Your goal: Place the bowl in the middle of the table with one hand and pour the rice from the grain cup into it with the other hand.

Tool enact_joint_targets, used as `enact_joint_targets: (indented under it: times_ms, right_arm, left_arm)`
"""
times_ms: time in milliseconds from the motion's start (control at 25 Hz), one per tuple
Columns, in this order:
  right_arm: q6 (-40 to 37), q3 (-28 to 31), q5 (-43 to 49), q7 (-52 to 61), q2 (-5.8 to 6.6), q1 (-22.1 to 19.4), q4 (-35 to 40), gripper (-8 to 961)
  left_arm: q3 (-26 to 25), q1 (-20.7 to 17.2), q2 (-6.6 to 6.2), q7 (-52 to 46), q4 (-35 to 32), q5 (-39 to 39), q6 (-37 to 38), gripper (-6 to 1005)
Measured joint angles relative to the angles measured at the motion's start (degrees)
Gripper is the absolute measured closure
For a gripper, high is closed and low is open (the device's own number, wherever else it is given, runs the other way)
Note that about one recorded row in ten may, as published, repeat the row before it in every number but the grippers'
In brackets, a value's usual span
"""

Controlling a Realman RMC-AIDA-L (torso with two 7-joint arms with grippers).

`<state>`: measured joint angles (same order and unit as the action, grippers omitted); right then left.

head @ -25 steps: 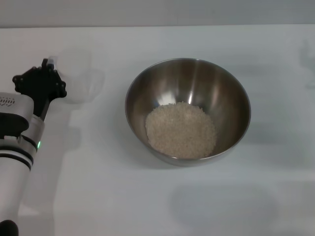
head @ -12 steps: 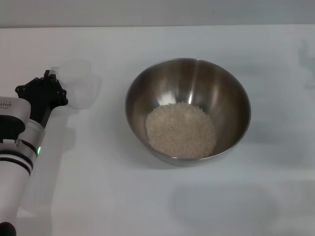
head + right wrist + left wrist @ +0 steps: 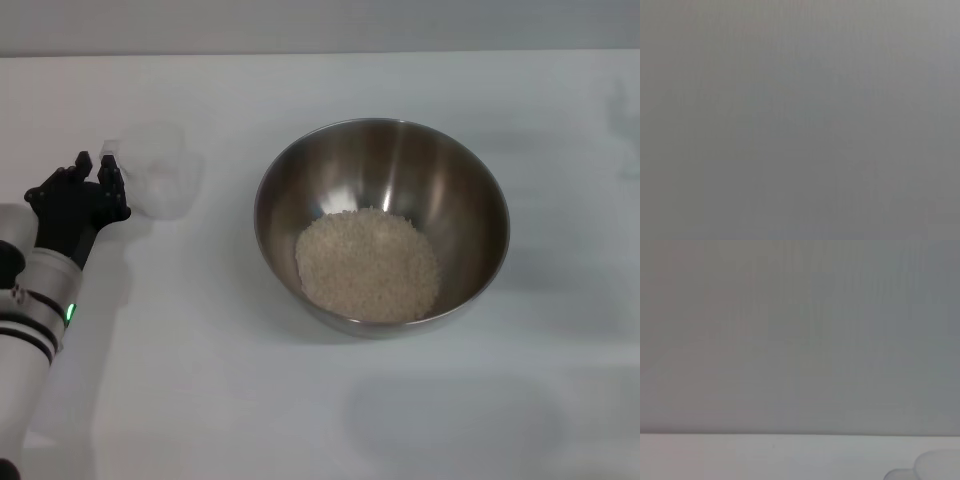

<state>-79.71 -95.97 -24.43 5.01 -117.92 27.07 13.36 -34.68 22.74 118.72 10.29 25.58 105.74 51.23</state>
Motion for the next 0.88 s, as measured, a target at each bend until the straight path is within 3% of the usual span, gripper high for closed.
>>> enact_joint_targets:
  times_ms: [280,560,680,720,760,880]
  right_arm:
    - [0.0,0.0,-0.1,0.0,0.2,0.0,0.0,552]
    - [0.1,0.6,-0.1,0.0,0.34,0.1,-0.1,552]
    - [0.5,1.4,-0.1,0.0,0.32,-0.1,-0.1,552]
    - [1.2,2.3,-0.1,0.0,0.03,-0.5,-0.1,552]
    - [1.2,2.3,-0.1,0.0,0.03,-0.5,-0.1,552]
    - [3.1,3.6,-0.1,0.5,-0.64,-0.9,-0.2,552]
  left_arm:
    - [0.8,-2.0,-0.16,-0.5,0.5,0.1,1.8,692]
    - [4.7,-5.0,-0.47,-5.0,0.7,0.1,7.2,479]
    - [6.7,-7.7,-0.49,-7.3,0.0,0.1,12.6,393]
    - [8.0,-9.9,-0.3,-9.0,-1.2,0.2,18.7,365]
    - [8.0,-9.9,-0.3,-9.0,-1.2,0.2,18.7,337]
    - [9.6,-12.9,-0.03,-12.4,-3.4,0.2,29.0,281]
